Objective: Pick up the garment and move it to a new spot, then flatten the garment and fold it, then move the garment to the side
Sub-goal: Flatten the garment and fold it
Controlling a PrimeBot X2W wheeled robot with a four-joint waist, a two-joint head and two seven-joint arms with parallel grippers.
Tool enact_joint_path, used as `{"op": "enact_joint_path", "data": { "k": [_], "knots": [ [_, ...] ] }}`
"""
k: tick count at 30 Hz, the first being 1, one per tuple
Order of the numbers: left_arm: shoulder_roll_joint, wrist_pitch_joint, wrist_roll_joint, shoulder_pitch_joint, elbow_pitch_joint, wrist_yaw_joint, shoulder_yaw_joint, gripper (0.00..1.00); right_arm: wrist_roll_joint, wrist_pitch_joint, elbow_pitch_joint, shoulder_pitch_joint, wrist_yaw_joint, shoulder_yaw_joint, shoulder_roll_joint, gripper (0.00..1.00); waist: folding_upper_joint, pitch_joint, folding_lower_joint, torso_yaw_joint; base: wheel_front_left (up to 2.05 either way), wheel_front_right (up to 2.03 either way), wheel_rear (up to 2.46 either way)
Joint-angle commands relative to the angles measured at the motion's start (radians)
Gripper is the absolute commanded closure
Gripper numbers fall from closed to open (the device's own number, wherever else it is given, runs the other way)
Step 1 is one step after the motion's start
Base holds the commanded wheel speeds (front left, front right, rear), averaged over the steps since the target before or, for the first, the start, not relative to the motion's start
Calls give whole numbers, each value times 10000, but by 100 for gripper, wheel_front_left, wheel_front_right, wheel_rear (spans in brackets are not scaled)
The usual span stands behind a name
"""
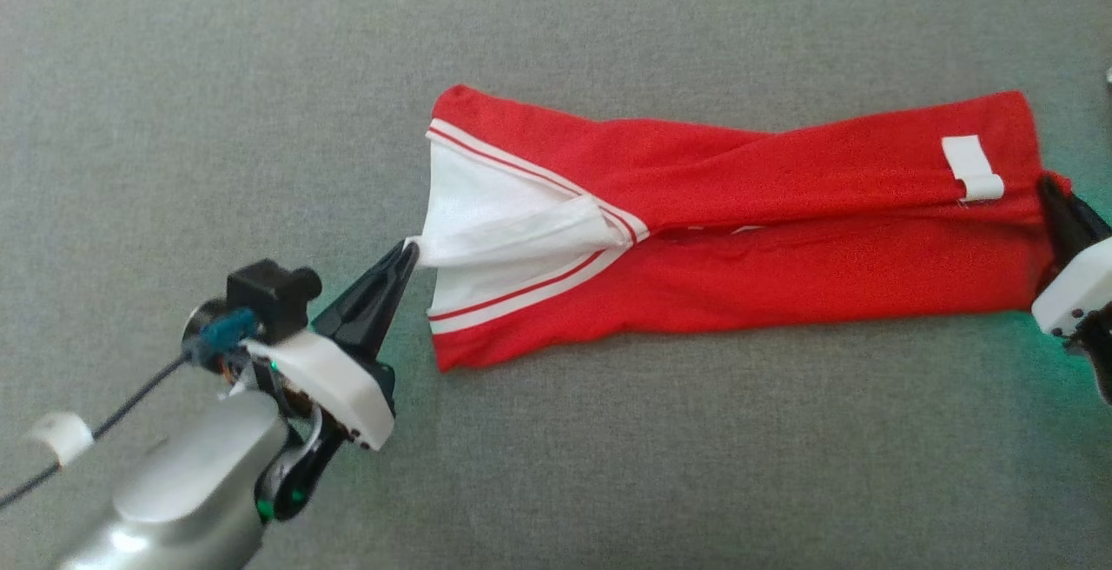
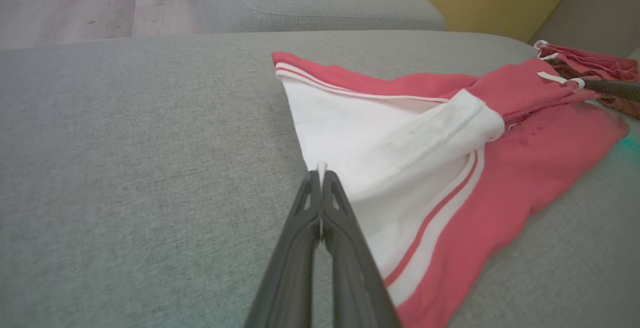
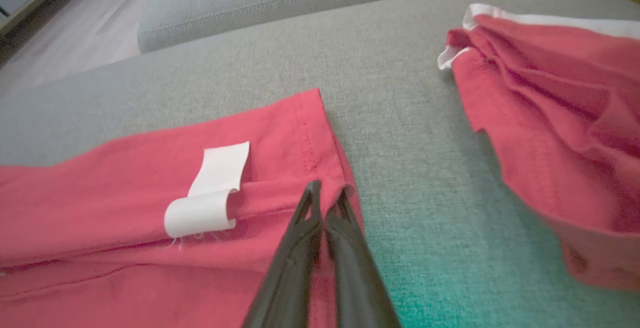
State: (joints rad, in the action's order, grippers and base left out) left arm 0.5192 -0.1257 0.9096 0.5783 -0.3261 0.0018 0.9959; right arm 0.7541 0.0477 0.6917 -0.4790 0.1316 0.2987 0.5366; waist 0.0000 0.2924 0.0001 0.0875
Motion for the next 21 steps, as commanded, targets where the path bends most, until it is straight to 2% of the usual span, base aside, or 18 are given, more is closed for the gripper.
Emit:
{"op": "enact_joint_path", "data": {
  "k": [1,2,7,10,13,14,15,21],
  "knots": [
    [203,-284,89,-68,-6,166,-495,25,-95,-279,-142,206,-9,-121,143,0,0,-232,-1,-52,0,0,0],
    [129,-479,76,-168,-119,295,-545,0,-140,-419,-104,267,-9,-186,85,0,0,-361,-1,-74,0,0,0],
    [-247,-1197,-190,-909,-382,1196,-899,0,-199,-1119,-71,860,-9,-575,-313,0,0,-1205,-1,-162,0,0,0],
    [-474,-1341,-645,-1631,-280,2023,-1346,0,-147,-1405,-185,1429,-9,-723,-704,0,0,-1896,-1,-240,0,0,0],
    [-818,-1354,-1382,-2651,396,2828,-2306,0,-346,-1637,-310,2000,-9,-724,-1100,0,0,-2579,-1,-341,0,0,0],
    [-938,-1355,-1635,-3052,648,3010,-2579,0,-398,-1653,-339,2178,-9,-724,-1262,0,0,-2749,-1,-372,0,0,0],
    [-938,-1355,-1635,-3052,648,3010,-2579,0,-398,-1653,-339,2178,-9,-724,-1262,0,0,-2749,-1,-372,0,0,0],
    [-1608,-1358,-3523,-4835,2062,3999,-3645,0,-743,-1774,-216,2924,-9,-1118,-2026,0,0,-3224,-1,-296,0,0,0]
  ]
}}
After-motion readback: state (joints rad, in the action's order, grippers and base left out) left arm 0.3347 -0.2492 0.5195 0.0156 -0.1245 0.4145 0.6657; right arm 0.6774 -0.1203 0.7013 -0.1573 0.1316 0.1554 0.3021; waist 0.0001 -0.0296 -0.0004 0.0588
